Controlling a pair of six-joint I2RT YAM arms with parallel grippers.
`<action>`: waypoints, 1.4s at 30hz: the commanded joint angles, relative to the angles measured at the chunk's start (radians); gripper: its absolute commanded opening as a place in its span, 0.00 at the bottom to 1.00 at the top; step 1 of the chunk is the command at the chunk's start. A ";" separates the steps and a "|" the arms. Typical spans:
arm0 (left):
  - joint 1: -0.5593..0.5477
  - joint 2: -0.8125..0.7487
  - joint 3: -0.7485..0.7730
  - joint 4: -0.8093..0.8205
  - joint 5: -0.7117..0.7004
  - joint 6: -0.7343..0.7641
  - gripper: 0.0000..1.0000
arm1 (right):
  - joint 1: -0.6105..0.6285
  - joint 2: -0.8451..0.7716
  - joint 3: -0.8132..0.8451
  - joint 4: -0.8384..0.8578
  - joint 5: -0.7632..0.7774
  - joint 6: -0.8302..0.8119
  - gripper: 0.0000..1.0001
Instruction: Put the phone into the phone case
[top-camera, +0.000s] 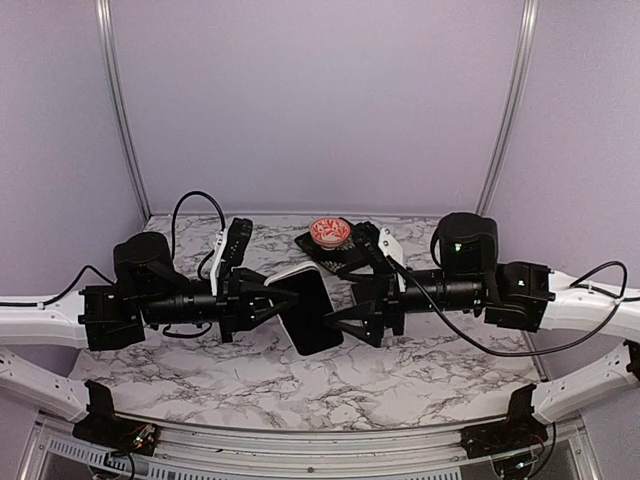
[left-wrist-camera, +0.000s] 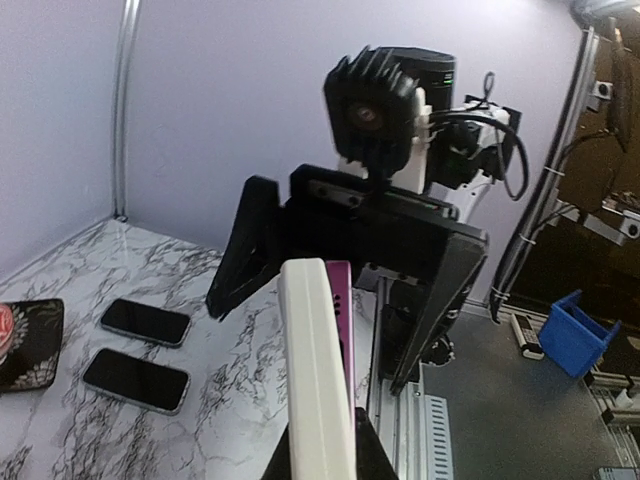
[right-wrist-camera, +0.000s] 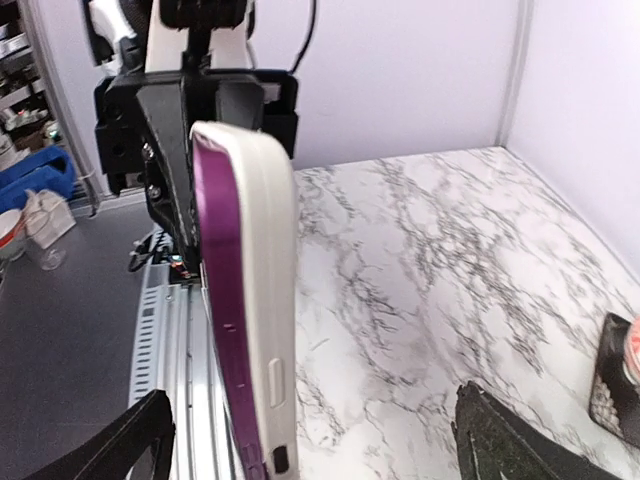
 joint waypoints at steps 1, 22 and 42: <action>-0.033 -0.054 0.052 0.041 0.152 0.132 0.00 | 0.001 0.035 0.046 -0.033 -0.279 -0.098 0.90; -0.053 -0.107 0.041 0.039 0.105 0.170 0.00 | 0.002 0.111 0.025 -0.069 -0.290 -0.084 0.32; -0.075 -0.047 0.055 -0.028 0.053 0.220 0.00 | 0.001 0.075 0.214 -0.080 -0.293 -0.108 0.73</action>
